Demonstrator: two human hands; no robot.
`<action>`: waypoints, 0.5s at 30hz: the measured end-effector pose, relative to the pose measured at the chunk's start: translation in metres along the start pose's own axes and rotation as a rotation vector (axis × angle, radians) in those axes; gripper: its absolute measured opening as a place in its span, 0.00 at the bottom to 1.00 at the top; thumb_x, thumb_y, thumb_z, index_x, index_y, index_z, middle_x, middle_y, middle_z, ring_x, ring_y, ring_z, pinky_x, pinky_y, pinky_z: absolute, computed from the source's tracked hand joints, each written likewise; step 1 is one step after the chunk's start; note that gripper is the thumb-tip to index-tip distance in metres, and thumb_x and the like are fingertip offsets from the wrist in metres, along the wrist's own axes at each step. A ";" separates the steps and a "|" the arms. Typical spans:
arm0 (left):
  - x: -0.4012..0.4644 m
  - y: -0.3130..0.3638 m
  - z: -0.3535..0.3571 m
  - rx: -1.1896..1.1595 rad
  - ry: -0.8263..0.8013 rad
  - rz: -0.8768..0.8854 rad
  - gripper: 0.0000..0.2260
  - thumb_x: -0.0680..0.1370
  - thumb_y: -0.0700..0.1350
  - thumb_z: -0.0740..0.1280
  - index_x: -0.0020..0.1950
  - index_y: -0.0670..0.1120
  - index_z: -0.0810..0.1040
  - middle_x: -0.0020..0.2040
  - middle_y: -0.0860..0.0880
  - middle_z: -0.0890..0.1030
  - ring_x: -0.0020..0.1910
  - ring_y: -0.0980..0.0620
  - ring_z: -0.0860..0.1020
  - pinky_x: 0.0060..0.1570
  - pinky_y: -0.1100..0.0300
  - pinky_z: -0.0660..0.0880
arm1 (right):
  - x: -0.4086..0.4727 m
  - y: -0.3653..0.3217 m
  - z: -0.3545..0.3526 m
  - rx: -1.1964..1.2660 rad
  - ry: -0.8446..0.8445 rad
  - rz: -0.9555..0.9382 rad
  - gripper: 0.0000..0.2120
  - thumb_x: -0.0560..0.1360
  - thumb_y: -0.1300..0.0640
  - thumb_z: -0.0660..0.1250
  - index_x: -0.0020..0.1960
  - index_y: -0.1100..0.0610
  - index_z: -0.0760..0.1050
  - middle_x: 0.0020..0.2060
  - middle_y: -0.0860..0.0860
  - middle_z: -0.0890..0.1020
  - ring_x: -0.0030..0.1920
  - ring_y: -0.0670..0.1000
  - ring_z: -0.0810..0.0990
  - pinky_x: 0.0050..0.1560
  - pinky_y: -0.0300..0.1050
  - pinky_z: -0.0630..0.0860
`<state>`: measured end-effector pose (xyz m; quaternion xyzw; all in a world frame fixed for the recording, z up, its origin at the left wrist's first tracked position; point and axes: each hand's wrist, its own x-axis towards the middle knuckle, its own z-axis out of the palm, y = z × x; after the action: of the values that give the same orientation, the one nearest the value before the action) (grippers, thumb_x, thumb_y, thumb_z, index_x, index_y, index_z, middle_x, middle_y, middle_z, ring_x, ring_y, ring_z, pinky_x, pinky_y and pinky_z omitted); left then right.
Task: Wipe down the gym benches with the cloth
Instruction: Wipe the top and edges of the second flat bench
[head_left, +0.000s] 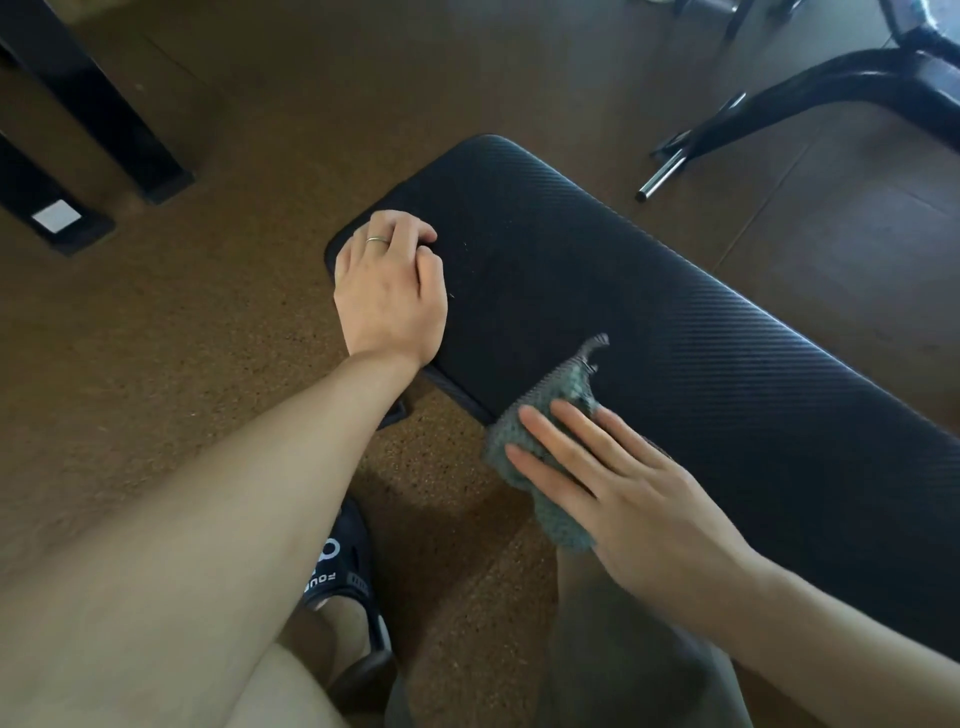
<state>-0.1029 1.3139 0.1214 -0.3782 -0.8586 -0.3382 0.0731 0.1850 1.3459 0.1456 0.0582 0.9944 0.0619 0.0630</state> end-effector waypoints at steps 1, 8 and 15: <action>-0.001 0.000 0.000 -0.008 0.006 0.003 0.14 0.80 0.45 0.54 0.56 0.47 0.78 0.60 0.50 0.78 0.61 0.49 0.75 0.68 0.50 0.67 | 0.017 0.000 -0.002 0.012 -0.007 -0.011 0.37 0.76 0.57 0.63 0.84 0.54 0.56 0.83 0.56 0.56 0.82 0.60 0.56 0.80 0.60 0.52; 0.002 -0.001 -0.003 -0.014 -0.004 0.001 0.14 0.80 0.47 0.55 0.56 0.48 0.79 0.60 0.51 0.78 0.61 0.50 0.75 0.67 0.50 0.66 | 0.097 -0.014 -0.013 0.109 0.050 0.065 0.41 0.81 0.54 0.66 0.85 0.51 0.45 0.84 0.54 0.48 0.84 0.57 0.45 0.82 0.55 0.42; 0.015 -0.023 -0.030 0.052 -0.202 -0.112 0.22 0.84 0.52 0.48 0.76 0.50 0.67 0.77 0.48 0.66 0.77 0.47 0.62 0.79 0.47 0.52 | 0.002 -0.006 -0.002 0.141 -0.008 0.157 0.41 0.75 0.53 0.65 0.84 0.56 0.52 0.84 0.54 0.54 0.83 0.55 0.53 0.80 0.56 0.56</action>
<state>-0.1336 1.2924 0.1377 -0.3597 -0.8898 -0.2798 -0.0229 0.1824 1.3400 0.1468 0.1407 0.9884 -0.0038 0.0577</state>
